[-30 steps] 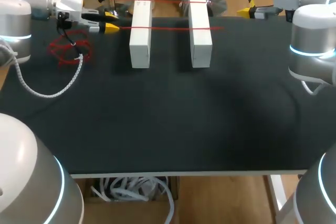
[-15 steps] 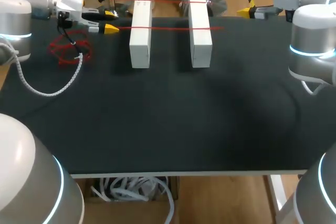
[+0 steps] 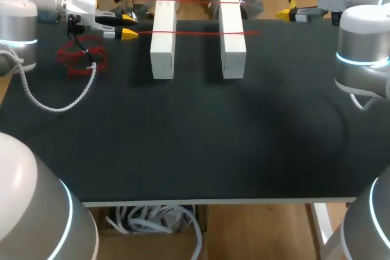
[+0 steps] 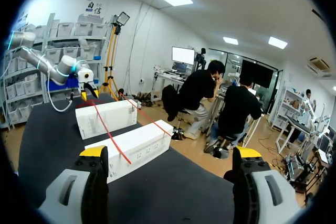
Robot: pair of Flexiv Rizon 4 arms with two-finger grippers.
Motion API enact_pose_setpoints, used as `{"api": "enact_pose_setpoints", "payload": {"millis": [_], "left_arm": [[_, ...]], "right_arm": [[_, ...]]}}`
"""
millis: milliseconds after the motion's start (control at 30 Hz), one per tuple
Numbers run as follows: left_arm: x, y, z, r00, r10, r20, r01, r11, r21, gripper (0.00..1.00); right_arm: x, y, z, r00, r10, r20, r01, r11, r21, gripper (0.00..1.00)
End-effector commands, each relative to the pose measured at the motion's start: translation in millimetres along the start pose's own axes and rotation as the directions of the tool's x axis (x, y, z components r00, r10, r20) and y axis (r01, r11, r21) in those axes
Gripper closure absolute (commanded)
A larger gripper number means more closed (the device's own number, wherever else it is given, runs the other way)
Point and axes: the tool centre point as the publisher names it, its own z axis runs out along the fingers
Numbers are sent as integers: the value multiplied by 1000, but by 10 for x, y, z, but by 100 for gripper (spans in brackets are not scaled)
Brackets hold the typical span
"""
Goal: Grab the tape and strap the tape.
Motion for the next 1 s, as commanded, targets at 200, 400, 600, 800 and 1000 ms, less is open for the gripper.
{"api": "enact_pose_setpoints", "payload": {"millis": [200,400,600,800,1000], "left_arm": [[-84,111,11,1000,-13,-11,13,1000,14,62],[-74,172,-2,1000,-26,-9,26,1000,14,65],[-72,206,-32,999,-36,3,36,999,14,62],[-69,218,-44,999,-42,7,42,999,14,61],[-60,219,-37,999,-44,-3,44,999,19,63]], "right_arm": [[-1,5,-2,1000,0,-1,0,1000,2,0],[-1,5,-2,1000,0,-1,0,1000,2,0],[-1,5,-2,1000,0,-1,0,1000,2,0],[-1,5,-2,1000,0,-1,0,1000,2,0],[-1,5,-2,1000,0,-1,0,1000,2,0]]}}
